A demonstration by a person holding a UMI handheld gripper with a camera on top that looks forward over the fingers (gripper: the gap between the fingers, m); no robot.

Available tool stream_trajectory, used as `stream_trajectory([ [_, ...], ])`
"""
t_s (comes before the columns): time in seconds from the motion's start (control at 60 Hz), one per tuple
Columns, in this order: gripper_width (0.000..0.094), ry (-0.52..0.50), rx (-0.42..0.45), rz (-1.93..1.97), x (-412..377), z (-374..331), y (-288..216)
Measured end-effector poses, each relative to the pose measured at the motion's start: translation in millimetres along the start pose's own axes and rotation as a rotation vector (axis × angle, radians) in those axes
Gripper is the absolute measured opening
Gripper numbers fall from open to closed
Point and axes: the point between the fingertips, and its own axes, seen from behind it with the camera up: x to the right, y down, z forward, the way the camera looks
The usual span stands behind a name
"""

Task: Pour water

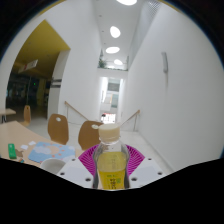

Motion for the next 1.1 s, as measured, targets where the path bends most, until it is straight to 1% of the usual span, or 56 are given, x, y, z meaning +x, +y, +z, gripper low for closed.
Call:
stream_trajectory([
  [0.067,0.0353,-0.019,-0.062,0.145,6.9,-5.9,41.0],
  [0.083,0.0353,-0.024,-0.071,0.164,1.3,8.4,50.7],
  [0.117,0.0353,-0.043,-0.084,0.188,0.2,3.7,62.9],
  [0.2,0.0354,-0.083,-0.104,0.2,-5.0,-5.3,75.1],
  [0.233,0.0354,-0.088,-0.113,0.2,-2.4,3.2,81.3],
  [0.3,0.0354,-0.102,-0.087,0.194,-4.4,4.9,78.4],
  [0.383,0.0368,-0.116,-0.083,0.192,-7.9,7.3,80.8],
  [0.417,0.0399,-0.12,-0.079,0.197,-8.5,7.3,80.5],
  [0.467,0.0472,-0.126,-0.08,0.206,-11.2,8.1,81.1],
  [0.517,0.0533,-0.137,-0.099,0.21,-14.3,7.3,84.7],
  [0.55,0.0648,-0.138,-0.129,0.211,-13.2,5.7,90.9],
  [0.6,0.0863,-0.141,-0.164,0.214,-10.2,0.5,97.3],
  [0.617,0.0871,-0.14,-0.161,0.217,-8.0,-2.0,96.5],
  [0.683,0.0855,-0.155,-0.128,0.22,-9.5,-13.4,89.8],
  [0.75,0.0855,-0.176,-0.13,0.211,-2.4,-38.2,82.4],
  [0.767,0.0856,-0.178,-0.122,0.217,5.4,-53.1,83.7],
  [0.95,0.0854,-0.241,-0.109,0.249,6.6,-123.1,87.7],
  [1.1,0.0851,-0.277,-0.103,0.295,21.2,-168.9,100.6],
])
